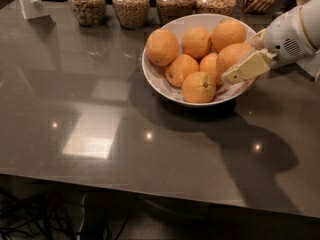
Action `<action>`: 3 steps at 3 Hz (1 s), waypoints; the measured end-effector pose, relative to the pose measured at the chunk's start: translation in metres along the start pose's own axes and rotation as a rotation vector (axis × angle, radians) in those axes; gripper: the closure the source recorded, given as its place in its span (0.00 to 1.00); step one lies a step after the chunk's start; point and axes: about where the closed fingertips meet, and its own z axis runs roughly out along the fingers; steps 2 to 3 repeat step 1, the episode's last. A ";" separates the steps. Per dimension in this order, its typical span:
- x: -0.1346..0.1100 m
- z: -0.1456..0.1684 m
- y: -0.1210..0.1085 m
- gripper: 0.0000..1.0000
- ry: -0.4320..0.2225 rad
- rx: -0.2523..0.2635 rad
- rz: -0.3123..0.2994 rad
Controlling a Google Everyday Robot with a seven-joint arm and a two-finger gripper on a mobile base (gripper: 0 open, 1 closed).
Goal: Pick orange from white bowl
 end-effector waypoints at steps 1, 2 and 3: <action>-0.021 -0.035 0.000 1.00 -0.105 0.000 -0.006; -0.021 -0.035 0.000 1.00 -0.105 0.000 -0.006; -0.021 -0.035 0.000 1.00 -0.105 0.000 -0.006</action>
Offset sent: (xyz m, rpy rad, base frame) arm 0.0000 0.0000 0.0000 0.0000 0.0000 0.0000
